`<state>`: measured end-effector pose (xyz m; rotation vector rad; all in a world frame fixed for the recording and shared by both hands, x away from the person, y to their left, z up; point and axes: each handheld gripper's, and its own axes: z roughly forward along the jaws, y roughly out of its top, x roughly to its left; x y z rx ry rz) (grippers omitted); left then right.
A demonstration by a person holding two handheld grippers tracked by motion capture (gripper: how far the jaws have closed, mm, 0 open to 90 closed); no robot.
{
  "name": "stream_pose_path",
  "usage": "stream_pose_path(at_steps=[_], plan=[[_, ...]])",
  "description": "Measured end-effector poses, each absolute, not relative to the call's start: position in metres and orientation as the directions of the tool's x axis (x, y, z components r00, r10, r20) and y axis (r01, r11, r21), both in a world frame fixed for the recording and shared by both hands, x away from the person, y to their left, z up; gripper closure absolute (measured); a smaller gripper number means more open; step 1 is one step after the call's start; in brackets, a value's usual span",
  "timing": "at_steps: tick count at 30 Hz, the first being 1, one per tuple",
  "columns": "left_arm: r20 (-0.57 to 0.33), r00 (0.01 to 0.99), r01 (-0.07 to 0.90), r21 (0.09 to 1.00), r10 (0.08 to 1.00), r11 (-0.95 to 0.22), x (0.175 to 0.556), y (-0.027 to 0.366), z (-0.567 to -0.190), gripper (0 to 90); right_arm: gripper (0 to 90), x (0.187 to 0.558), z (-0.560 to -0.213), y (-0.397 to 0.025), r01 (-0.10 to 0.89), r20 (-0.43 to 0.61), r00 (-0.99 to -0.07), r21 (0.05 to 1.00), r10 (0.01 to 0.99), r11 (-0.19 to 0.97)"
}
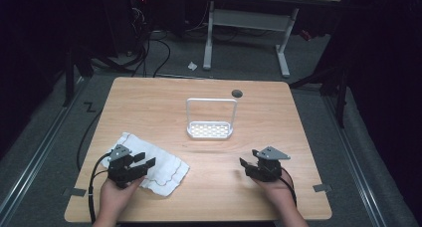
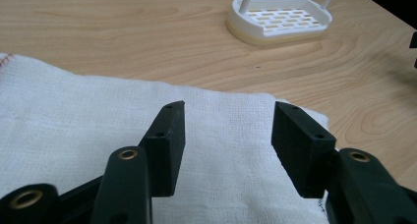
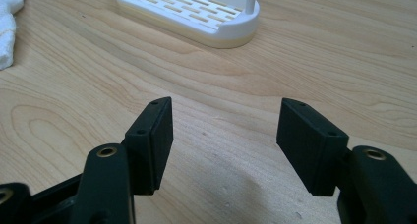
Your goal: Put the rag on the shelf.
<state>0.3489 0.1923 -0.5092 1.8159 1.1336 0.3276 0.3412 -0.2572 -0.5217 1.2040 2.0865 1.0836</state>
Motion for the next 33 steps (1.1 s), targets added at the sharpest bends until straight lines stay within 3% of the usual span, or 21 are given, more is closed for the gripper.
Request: stream_pose_path(at_steps=[4,9,11,16,19,20,25,29,33], plan=[[-0.232,0.543,0.571,0.807,0.807,-0.152,0.351,0.189,-0.512,46.8,37.9,0.339,-0.521,-0.259,0.476,-0.048,-0.484,0.823,0.874,0.309],[-0.232,0.541,0.602,0.778,0.808,-0.179,0.355,0.184,-0.519,45.9,38.8,0.337,-0.521,-0.266,0.492,0.004,-0.482,0.828,0.876,0.267],[-0.194,0.542,0.609,0.761,0.817,-0.224,0.354,0.182,-0.522,46.1,38.8,0.338,-0.521,-0.267,0.490,0.007,-0.484,0.830,0.875,0.265],[-0.154,0.515,0.639,0.724,0.843,-0.258,0.356,0.180,-0.529,63.8,41.1,0.338,-0.522,-0.268,0.494,0.026,-0.475,0.835,0.880,0.242],[-0.154,0.516,0.639,0.724,0.843,-0.259,0.355,0.180,-0.530,71.3,52.1,0.336,-0.521,-0.267,0.481,0.021,-0.482,0.842,0.876,0.245],[-0.148,0.523,0.632,0.728,0.840,-0.265,0.354,0.178,-0.531,71.3,52.1,0.336,-0.521,-0.267,0.481,0.021,-0.482,0.842,0.876,0.245],[-0.142,0.596,0.600,0.733,0.790,-0.321,0.347,0.156,-0.532,77.3,75.7,0.331,-0.516,-0.259,0.452,0.013,-0.539,0.848,0.842,0.276],[-0.157,0.660,0.575,0.735,0.735,-0.359,0.340,0.131,-0.533,77.6,85.8,0.328,-0.516,-0.250,0.444,0.009,-0.582,0.841,0.813,0.309],[-0.183,0.709,0.554,0.742,0.681,-0.378,0.334,0.107,-0.535,78.0,90.0,0.326,-0.516,-0.238,0.430,0.012,-0.625,0.839,0.780,0.332]])
